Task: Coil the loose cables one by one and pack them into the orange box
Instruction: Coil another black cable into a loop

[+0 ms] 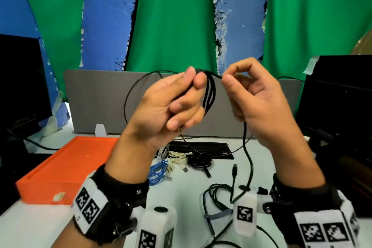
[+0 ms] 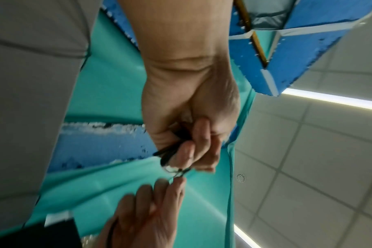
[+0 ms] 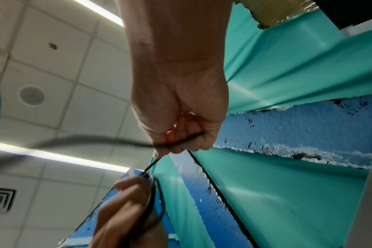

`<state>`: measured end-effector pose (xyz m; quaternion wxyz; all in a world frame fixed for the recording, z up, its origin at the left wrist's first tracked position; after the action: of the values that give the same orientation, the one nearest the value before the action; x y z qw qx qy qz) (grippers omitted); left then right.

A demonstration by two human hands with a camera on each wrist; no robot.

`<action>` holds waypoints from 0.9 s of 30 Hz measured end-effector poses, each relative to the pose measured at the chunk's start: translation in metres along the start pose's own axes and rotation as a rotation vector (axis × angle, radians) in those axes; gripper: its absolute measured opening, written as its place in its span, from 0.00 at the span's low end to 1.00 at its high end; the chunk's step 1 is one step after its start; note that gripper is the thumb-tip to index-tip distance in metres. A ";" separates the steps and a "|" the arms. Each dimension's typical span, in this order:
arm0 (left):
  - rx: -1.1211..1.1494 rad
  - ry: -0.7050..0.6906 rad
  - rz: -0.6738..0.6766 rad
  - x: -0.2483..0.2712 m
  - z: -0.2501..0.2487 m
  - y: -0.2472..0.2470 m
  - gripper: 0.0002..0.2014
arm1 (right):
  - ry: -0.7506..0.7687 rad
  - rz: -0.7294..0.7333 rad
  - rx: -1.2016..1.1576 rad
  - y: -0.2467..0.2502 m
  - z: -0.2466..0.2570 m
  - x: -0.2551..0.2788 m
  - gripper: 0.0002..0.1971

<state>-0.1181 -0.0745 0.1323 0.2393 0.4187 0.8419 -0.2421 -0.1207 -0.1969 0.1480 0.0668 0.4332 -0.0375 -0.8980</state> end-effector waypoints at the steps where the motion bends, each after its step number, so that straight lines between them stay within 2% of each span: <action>1: 0.118 -0.043 -0.031 -0.004 0.001 -0.001 0.14 | -0.007 -0.009 0.015 -0.005 -0.003 -0.001 0.06; 3: 0.274 -0.102 -0.102 -0.010 0.003 0.001 0.16 | -0.049 -0.016 0.062 -0.011 -0.013 -0.002 0.07; 5: 0.329 -0.149 -0.185 -0.012 0.003 0.007 0.17 | -0.098 0.025 0.167 -0.015 -0.024 -0.001 0.09; 8: 0.342 -0.240 -0.328 -0.009 -0.004 0.020 0.15 | -0.191 0.134 0.338 -0.023 -0.042 0.001 0.11; 10: 0.252 -0.308 -0.457 -0.005 -0.011 0.035 0.14 | -0.218 0.224 0.443 -0.031 -0.048 0.005 0.10; 13: -0.083 -0.448 -0.635 0.006 -0.032 0.059 0.13 | -0.264 0.430 0.622 -0.056 -0.056 0.017 0.12; 15: -0.352 -0.513 -0.673 0.011 -0.045 0.065 0.12 | -0.275 0.469 0.624 -0.064 -0.053 0.022 0.13; 18: -0.935 -0.559 -0.698 0.017 -0.054 0.061 0.11 | -0.256 0.523 0.620 -0.074 -0.042 0.026 0.14; 20: -1.300 -0.517 -0.653 0.016 -0.051 0.059 0.11 | -0.212 0.547 0.615 -0.077 -0.032 0.028 0.14; 23: -1.620 -0.272 -0.513 0.008 -0.037 0.067 0.14 | -0.115 0.436 0.613 -0.061 -0.015 0.022 0.11; 25: -1.587 -0.099 -0.386 0.004 -0.022 0.066 0.15 | -0.043 0.287 0.556 -0.041 -0.003 0.014 0.09; 27: -1.208 0.062 -0.218 0.000 0.002 0.055 0.18 | 0.019 0.081 0.440 -0.015 0.004 0.007 0.08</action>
<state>-0.0724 -0.0461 0.1193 0.3836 0.1274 0.8749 0.2668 -0.1291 -0.1828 0.1432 0.0069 0.4438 -0.2493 -0.8607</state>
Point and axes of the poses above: each hand's wrist, its own x-axis away from the middle knuckle, its own y-axis out of the back of the hand, z = x × y, the point moved 8 cm from there along -x, towards the middle knuckle, and after that the axes turned 3 degrees about -x, right-handed, at the moved point
